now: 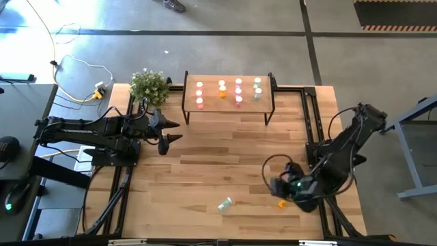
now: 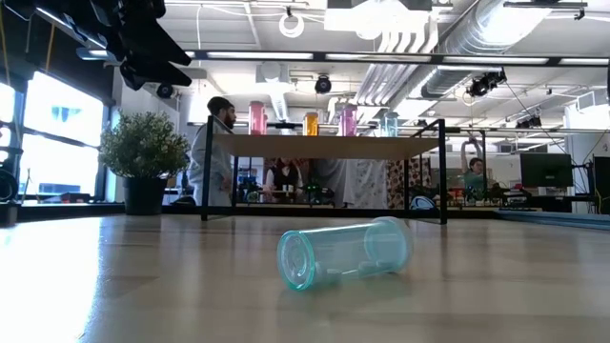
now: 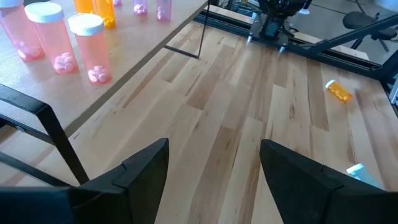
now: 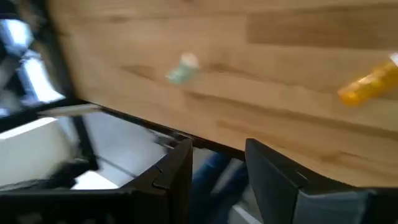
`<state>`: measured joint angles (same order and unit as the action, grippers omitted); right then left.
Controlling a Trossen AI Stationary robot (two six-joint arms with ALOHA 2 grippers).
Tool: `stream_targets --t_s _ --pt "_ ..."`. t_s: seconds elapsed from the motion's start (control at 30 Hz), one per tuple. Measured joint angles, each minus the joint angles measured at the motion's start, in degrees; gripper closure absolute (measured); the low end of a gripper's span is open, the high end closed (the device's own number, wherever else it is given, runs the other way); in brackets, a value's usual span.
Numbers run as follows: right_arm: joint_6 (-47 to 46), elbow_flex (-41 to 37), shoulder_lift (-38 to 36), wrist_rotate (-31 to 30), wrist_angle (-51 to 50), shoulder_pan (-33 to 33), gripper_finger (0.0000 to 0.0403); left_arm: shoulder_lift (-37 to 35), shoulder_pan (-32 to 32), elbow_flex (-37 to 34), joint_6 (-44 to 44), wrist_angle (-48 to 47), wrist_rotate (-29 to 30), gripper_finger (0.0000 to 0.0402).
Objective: Pick and place medicine bottles onto shelf by color
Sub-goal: Put the orange pill bottle on the shelf aligned with the other orange pill bottles
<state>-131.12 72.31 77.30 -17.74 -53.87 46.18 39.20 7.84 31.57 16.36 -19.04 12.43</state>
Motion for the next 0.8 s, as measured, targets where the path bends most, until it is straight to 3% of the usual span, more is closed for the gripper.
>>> stream_targets --t_s 0.13,0.37,0.6,0.8 --pt "1.1 0.1 4.7 3.2 0.2 -1.3 0.0263 0.0 0.0 0.0 -0.2 0.0 0.0 0.0161" --pt "-0.4 0.0 10.8 17.3 -0.7 -0.4 0.0263 0.0 0.0 0.0 -2.0 0.0 -0.5 0.0161" --pt "8.4 0.0 14.1 24.6 -1.0 1.1 0.0263 0.0 0.0 0.0 -1.7 0.0 -0.5 0.0161" --pt "20.8 0.0 15.5 24.8 -2.7 2.0 0.0263 0.0 0.0 0.0 -2.0 0.0 -0.5 0.0161"
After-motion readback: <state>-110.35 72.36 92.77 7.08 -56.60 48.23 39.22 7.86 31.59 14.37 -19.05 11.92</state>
